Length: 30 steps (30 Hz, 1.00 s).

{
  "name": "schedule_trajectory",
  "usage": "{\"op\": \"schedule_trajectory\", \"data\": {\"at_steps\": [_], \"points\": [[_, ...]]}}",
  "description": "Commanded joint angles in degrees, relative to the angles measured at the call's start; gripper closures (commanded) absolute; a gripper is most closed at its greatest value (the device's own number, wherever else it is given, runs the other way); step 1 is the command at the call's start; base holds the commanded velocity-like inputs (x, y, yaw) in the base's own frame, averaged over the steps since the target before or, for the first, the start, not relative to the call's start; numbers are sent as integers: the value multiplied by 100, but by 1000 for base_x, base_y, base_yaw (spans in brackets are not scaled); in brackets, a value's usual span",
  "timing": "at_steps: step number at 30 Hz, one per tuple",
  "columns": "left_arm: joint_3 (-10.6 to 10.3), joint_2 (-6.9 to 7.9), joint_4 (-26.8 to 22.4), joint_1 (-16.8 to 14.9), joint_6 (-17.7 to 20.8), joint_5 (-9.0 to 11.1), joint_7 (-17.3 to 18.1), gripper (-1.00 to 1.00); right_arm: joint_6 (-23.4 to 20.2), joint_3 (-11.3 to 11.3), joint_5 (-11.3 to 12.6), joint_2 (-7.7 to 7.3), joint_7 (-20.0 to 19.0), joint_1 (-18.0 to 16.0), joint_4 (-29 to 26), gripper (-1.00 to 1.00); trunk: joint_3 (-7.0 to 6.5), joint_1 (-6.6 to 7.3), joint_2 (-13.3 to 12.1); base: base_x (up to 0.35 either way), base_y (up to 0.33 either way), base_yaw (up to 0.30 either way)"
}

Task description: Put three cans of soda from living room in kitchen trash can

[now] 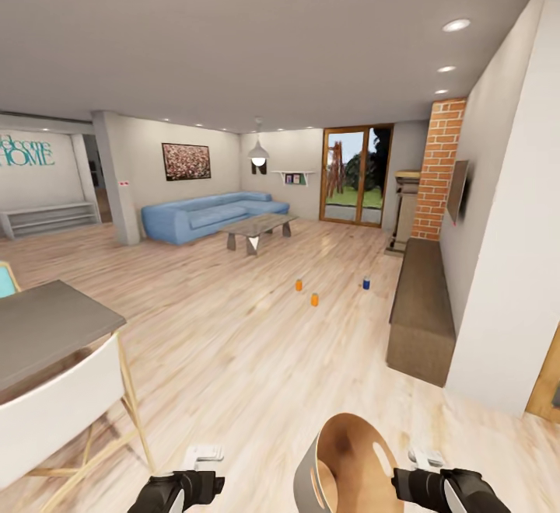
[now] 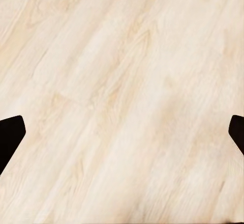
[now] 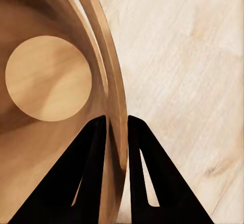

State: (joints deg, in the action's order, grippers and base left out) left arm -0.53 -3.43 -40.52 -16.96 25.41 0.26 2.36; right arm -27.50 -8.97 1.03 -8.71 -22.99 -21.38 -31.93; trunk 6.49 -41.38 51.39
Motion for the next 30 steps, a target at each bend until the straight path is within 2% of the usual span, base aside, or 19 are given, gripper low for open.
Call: {"op": "schedule_trajectory", "data": {"at_steps": [1,17,30], "points": [[0,0,1,0,-1,0,1,-100,-26,-9,115,1,-30,-1,-6,100,-1,0,1,332,-34,-5],[0,0,2,0,-6,0,1,-100,-19,-15,117,1,-30,-2,-5,100,-1,0,1,341,-5,-2],[0,0,6,0,-9,0,2,-100,-19,-10,117,3,-26,2,1,100,-1,0,1,343,0,-53]]}}
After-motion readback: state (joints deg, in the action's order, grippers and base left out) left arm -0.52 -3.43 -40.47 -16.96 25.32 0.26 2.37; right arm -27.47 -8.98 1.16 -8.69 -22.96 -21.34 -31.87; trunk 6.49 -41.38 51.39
